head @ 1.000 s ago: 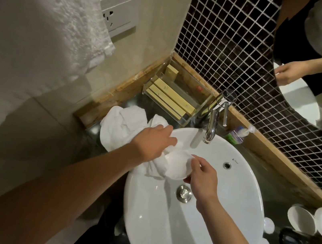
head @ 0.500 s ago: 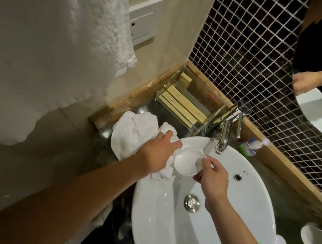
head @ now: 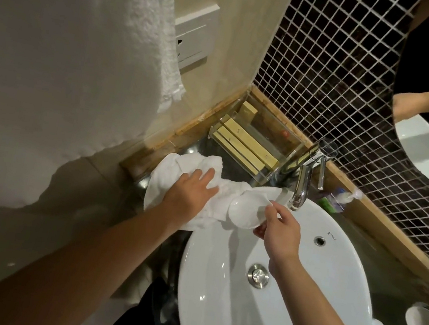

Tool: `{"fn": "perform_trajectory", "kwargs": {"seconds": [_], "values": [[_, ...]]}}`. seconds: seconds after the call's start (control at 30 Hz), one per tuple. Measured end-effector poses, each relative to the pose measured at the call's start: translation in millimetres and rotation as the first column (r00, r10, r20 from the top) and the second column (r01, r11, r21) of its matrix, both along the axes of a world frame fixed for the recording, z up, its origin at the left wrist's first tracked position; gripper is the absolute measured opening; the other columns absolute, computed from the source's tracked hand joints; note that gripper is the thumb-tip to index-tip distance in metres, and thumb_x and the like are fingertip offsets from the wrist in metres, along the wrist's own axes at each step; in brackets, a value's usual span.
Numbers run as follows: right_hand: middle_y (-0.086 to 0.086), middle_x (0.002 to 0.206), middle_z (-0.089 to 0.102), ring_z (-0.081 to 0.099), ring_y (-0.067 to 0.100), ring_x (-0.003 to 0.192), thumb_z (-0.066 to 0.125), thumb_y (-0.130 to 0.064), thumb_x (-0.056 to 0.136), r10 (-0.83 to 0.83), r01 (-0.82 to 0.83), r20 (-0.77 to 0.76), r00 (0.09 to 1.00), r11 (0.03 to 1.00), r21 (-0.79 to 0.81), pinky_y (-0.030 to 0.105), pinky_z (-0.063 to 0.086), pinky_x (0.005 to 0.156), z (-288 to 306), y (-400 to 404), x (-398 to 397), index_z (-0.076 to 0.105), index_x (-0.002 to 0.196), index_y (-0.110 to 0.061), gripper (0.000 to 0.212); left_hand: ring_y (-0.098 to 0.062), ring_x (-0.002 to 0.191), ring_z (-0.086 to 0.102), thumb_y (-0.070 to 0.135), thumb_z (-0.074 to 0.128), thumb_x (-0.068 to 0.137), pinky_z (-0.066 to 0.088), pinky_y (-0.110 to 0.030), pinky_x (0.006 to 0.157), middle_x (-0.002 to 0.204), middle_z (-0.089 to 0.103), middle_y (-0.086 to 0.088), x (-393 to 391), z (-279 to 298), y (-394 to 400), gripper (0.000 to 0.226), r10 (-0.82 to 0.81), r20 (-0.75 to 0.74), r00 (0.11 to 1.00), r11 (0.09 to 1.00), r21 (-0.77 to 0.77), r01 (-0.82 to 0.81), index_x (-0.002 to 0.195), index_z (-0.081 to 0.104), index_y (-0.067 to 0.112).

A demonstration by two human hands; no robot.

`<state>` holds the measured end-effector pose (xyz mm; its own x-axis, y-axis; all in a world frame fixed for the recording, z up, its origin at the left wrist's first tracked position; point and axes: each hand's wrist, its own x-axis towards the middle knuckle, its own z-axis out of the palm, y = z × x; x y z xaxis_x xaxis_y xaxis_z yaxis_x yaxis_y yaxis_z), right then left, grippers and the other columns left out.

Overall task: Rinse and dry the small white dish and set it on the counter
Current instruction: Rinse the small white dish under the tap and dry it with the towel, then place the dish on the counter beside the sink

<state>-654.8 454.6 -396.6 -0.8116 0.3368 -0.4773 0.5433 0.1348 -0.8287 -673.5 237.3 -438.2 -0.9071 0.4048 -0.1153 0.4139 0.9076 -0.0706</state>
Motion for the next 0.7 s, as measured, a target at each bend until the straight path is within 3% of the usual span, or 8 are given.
{"fn": "perform_trajectory", "kwargs": {"seconds": [0.07,0.13,0.2,0.27,0.33,0.47,0.6,0.7], "values": [[-0.001,0.105,0.066,0.064,0.025,0.09,0.055,-0.025,0.099,0.0,0.0,0.0,1.0,1.0,0.001,0.031,0.057,0.063,0.7,-1.9,0.7,0.071,0.116,-0.02,0.024,-0.031,0.138,0.038,0.045,0.073,0.082,0.036,-0.041,0.108,0.157,0.029,-0.013,-5.7,-1.3,4.2,0.066,0.015,0.052,0.999,0.996,-0.083,-0.011,0.142,0.045,0.037],[-0.001,0.106,0.065,0.063,0.025,0.091,0.054,-0.025,0.099,-0.008,0.008,-0.003,1.0,1.0,0.001,0.031,0.057,0.063,2.1,-1.9,1.4,0.071,0.115,-0.021,0.023,-0.035,0.148,0.006,0.046,0.054,0.094,0.007,-0.05,0.117,0.163,0.004,-0.011,-15.0,4.6,11.9,0.063,0.06,0.175,0.983,0.992,-0.117,-0.04,0.15,0.026,0.035],[-0.002,0.106,0.065,0.063,0.024,0.09,0.054,-0.024,0.1,-0.019,0.019,-0.015,1.0,1.0,-0.002,0.032,0.057,0.063,5.2,-0.4,1.7,0.071,0.114,-0.022,0.022,-0.032,0.148,0.004,0.041,0.046,0.097,-0.001,-0.048,0.117,0.163,0.009,-0.009,-21.1,16.2,20.6,0.054,0.086,0.161,0.983,0.994,0.049,-0.095,0.148,0.031,0.031],[-0.002,0.105,0.065,0.063,0.023,0.09,0.052,-0.023,0.099,-0.034,0.034,-0.021,0.999,0.999,-0.004,0.031,0.056,0.062,9.2,1.4,2.8,0.07,0.114,-0.023,0.023,-0.026,0.142,0.027,0.033,0.043,0.097,0.014,-0.042,0.117,0.156,0.032,-0.006,-21.0,28.4,36.7,0.046,0.138,0.134,0.981,0.923,0.342,-0.177,0.143,0.042,0.028],[0.0,0.105,0.066,0.064,0.025,0.091,0.05,-0.021,0.099,-0.055,0.055,-0.022,0.998,0.998,-0.009,0.033,0.057,0.063,13.1,4.0,6.3,0.069,0.116,-0.022,0.026,-0.022,0.124,0.05,0.031,0.042,0.098,0.036,-0.037,0.106,0.14,0.052,-0.002,-18.1,42.0,58.1,0.042,0.183,0.239,0.954,0.79,0.542,-0.288,0.139,0.047,0.026],[0.0,0.106,0.065,0.064,0.027,0.096,0.046,-0.017,0.1,-0.09,0.09,-0.043,0.995,0.996,0.01,0.038,0.061,0.068,22.1,16.2,16.0,0.068,0.115,-0.023,0.027,-0.018,0.101,0.061,0.026,0.047,0.099,0.05,-0.027,0.083,0.123,0.064,-0.002,-15.6,50.3,88.0,0.034,0.189,0.43,0.883,0.669,0.602,-0.436,0.132,0.053,0.025],[-0.005,0.089,0.065,0.065,0.02,0.081,0.044,-0.011,0.097,-0.132,0.134,-0.036,0.991,0.988,0.07,0.048,0.062,0.073,26.6,35.1,29.5,0.067,0.107,-0.027,0.029,-0.014,0.092,0.059,0.014,0.053,0.094,0.049,-0.019,0.068,0.114,0.066,-0.002,-13.8,46.4,103.6,0.031,0.153,0.473,0.867,0.618,0.639,-0.458,0.122,0.06,0.026],[0.004,0.086,0.066,0.065,0.021,0.075,0.045,-0.007,0.096,-0.161,0.164,-0.03,0.986,0.98,0.111,0.053,0.06,0.077,28.0,50.6,42.8,0.064,0.109,-0.027,0.031,-0.01,0.086,0.059,0.015,0.055,0.093,0.043,-0.015,0.062,0.105,0.066,0.006,-11.1,49.1,120.6,0.026,0.064,0.431,0.9,0.62,0.689,-0.374,0.114,0.062,0.031]]}}
